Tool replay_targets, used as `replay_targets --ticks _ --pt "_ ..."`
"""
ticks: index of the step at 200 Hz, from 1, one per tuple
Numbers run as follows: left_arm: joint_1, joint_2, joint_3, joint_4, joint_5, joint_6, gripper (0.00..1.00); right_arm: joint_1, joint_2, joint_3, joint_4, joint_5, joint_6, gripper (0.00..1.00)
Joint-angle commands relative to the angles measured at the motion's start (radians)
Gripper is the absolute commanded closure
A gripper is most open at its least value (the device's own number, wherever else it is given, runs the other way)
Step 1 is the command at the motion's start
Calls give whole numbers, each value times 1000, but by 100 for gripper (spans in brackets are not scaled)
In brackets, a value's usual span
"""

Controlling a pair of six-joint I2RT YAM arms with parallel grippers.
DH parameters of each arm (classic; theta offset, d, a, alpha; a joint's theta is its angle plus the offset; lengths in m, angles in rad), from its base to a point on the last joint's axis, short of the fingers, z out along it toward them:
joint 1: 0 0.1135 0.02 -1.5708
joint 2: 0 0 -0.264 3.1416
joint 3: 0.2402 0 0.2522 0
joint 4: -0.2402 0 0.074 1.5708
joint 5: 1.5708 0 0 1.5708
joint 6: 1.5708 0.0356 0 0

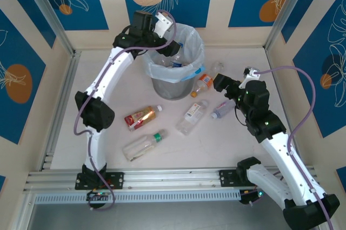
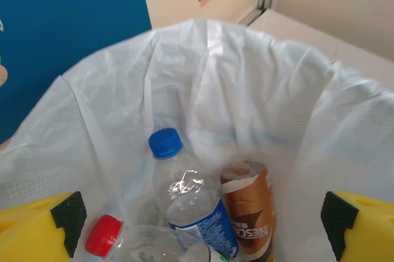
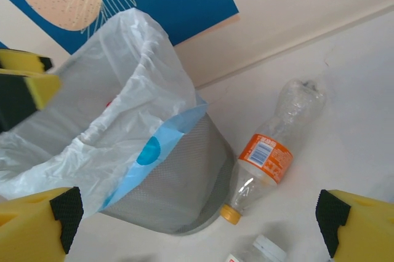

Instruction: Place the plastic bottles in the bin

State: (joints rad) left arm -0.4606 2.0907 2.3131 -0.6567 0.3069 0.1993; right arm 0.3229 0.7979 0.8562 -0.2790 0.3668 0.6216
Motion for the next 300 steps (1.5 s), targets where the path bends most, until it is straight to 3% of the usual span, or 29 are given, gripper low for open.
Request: replay_targets --ticks 1,45,159,192,241,264,300 --pt "-9 -87 -64 84 39 -88 1 -19 1 -3 -26 29 52 1" --pt "-9 -286 -361 244 28 -172 1 -74 34 4 -85 10 103 1" --pt "-4 -758 -1060 603 -270 -463 1 -157 101 -26 -106 4 211 1" --pt "-2 -864 -1177 584 -390 -523 1 -172 143 -40 -124 9 220 1" --pt "13 -1003 -1381 593 -690 -664 1 -230 249 -22 -160 46 291 1" --pt "36 -1030 -1410 528 -744 -719 1 -287 327 23 -209 -14 322 1" --pt "61 -1059 -1461 501 -759 -770 1 -289 460 96 -322 37 365 1"
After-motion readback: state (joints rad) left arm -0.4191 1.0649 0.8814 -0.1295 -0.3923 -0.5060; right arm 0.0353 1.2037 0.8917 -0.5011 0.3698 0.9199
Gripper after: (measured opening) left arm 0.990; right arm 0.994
